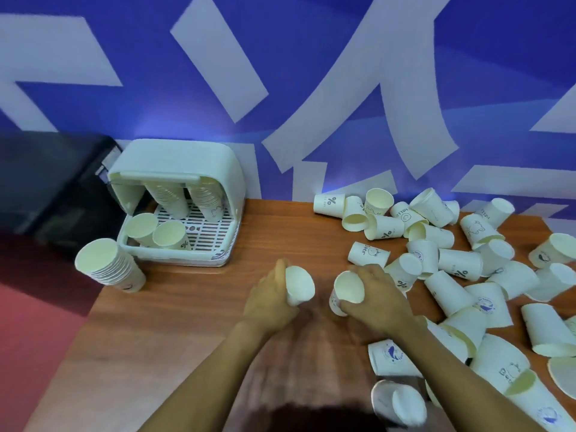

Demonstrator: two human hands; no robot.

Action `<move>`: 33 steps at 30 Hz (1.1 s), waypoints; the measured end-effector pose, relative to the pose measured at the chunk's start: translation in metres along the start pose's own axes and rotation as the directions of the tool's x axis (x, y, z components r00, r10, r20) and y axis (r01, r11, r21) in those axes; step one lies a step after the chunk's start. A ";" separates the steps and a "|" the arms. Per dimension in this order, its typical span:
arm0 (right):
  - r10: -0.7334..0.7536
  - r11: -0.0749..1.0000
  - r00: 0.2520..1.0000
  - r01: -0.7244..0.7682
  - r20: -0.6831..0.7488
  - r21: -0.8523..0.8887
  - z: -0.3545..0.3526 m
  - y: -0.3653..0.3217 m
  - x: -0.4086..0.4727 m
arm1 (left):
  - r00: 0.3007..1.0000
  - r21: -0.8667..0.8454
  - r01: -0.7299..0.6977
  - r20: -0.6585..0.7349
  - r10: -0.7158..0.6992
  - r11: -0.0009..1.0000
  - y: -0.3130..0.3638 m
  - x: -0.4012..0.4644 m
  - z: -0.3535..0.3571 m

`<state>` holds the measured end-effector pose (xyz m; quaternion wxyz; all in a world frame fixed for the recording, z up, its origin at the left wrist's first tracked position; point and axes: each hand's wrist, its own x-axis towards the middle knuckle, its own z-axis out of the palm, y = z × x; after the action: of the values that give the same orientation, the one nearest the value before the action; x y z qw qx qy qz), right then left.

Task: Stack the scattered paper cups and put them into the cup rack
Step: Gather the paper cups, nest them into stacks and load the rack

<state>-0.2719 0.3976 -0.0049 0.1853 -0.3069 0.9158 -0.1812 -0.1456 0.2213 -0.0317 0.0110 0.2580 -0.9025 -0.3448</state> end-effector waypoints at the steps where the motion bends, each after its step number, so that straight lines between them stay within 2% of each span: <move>1: -0.010 1.000 1.000 0.010 0.008 0.009 0.003 -0.008 0.002 | 1.000 -0.031 0.011 -0.013 -0.011 0.999 -0.004 -0.006 -0.005; 3: -0.033 0.999 0.999 0.033 0.023 0.026 0.008 -0.024 0.005 | 0.999 -0.021 0.015 -0.032 -0.016 1.000 -0.012 -0.017 -0.016; 6: -0.064 0.997 0.997 0.063 0.034 0.035 0.018 -0.047 0.009 | 0.999 0.086 0.039 -0.018 -0.038 0.996 -0.029 -0.030 -0.032; 9: -0.074 0.996 0.996 0.072 0.050 0.045 0.026 -0.071 0.011 | 0.997 0.084 0.069 0.013 -0.070 0.994 -0.050 -0.037 -0.049; 13: -0.087 0.996 0.996 0.086 0.021 0.033 0.030 -0.110 0.013 | 1.000 0.147 0.026 -0.004 -0.026 0.989 -0.077 -0.032 -0.088; 17: -0.115 0.993 0.992 0.116 -0.043 0.032 0.036 -0.151 0.015 | 0.997 0.057 -0.014 -0.073 0.018 0.998 -0.099 -0.026 -0.124; 24: -0.137 0.989 0.987 0.141 -0.085 0.042 0.061 -0.223 0.019 | 0.995 -0.034 -0.067 -0.077 0.064 0.997 -0.145 -0.032 -0.177; 33: -0.168 0.979 0.984 0.174 -0.063 0.105 0.101 -0.294 0.035 | 0.986 -0.195 -0.090 -0.153 0.060 0.977 -0.196 -0.039 -0.230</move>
<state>-0.1070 0.1341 0.0303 0.1612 -0.3687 0.8793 -0.2548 0.0233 -0.0259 0.0264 0.1161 0.2458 -0.8689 -0.4138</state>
